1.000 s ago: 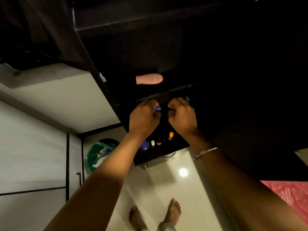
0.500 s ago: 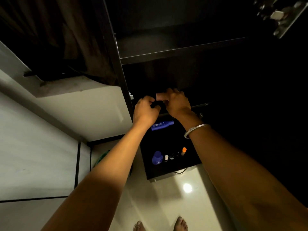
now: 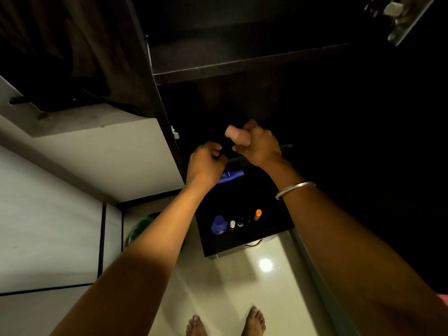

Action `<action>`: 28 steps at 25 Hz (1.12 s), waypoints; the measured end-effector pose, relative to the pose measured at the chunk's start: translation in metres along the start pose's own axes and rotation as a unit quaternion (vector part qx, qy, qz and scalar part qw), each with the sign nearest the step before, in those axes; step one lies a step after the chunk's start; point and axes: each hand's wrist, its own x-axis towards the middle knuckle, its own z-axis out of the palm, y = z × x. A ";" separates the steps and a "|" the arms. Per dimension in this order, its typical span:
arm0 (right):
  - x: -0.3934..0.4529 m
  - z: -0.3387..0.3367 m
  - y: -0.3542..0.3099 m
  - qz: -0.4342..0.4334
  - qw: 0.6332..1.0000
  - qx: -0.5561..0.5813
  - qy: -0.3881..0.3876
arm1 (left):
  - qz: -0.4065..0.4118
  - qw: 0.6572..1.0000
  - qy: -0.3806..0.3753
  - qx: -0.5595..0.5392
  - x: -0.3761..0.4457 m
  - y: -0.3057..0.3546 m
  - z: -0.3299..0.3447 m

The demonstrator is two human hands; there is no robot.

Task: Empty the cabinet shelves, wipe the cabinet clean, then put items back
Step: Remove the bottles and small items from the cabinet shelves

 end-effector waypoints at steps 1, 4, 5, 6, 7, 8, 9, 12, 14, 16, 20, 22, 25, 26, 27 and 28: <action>-0.012 -0.005 0.005 -0.006 0.998 0.066 -0.017 | -0.004 1.000 0.002 -0.008 -0.004 0.000 0.004; -0.050 -0.006 0.026 0.002 0.978 0.194 -0.078 | -0.018 1.000 -0.013 -0.015 -0.017 -0.005 0.021; -0.060 -0.003 0.035 0.025 0.976 0.200 -0.087 | -0.025 0.999 -0.026 -0.006 -0.021 -0.008 0.027; -0.067 0.000 0.045 0.054 0.974 0.200 -0.093 | -0.031 0.999 -0.041 0.008 -0.025 -0.011 0.035; -0.071 0.006 0.057 0.085 0.972 0.193 -0.103 | -0.034 0.998 -0.056 0.022 -0.029 -0.015 0.043; -0.073 0.011 0.070 0.106 0.972 0.174 -0.118 | -0.033 0.996 -0.070 0.038 -0.031 -0.020 0.050; -0.072 0.019 0.084 0.105 0.978 0.127 -0.126 | -0.033 0.995 -0.082 0.053 -0.032 -0.025 0.058; -0.069 0.044 0.125 0.085 0.990 -0.038 -0.103 | -0.028 0.987 -0.109 0.114 -0.037 -0.039 0.074; -0.068 0.060 0.143 0.102 0.987 -0.086 -0.094 | -0.013 0.981 -0.120 0.150 -0.039 -0.049 0.080; -0.066 0.078 0.158 0.111 0.973 -0.161 -0.119 | -0.007 0.977 -0.128 0.172 -0.039 -0.060 0.088; -0.068 0.101 0.180 0.114 0.962 -0.190 -0.162 | 0.001 0.968 -0.139 0.207 -0.035 -0.077 0.096; -0.066 0.103 0.181 0.079 0.960 -0.215 -0.160 | 0.003 0.967 -0.135 0.214 -0.033 -0.081 0.096; -0.058 0.104 0.177 0.075 0.962 -0.207 -0.162 | -0.001 0.965 -0.136 0.225 -0.028 -0.086 0.099; -0.057 0.104 0.176 0.079 0.962 -0.204 -0.162 | -0.002 0.964 -0.136 0.230 -0.027 -0.087 0.100; -0.056 0.103 0.175 0.075 0.963 -0.203 -0.162 | -0.006 0.963 -0.137 0.230 -0.026 -0.087 0.101; -0.058 0.102 0.175 0.066 0.962 -0.207 -0.164 | -0.008 0.964 -0.137 0.229 -0.026 -0.086 0.101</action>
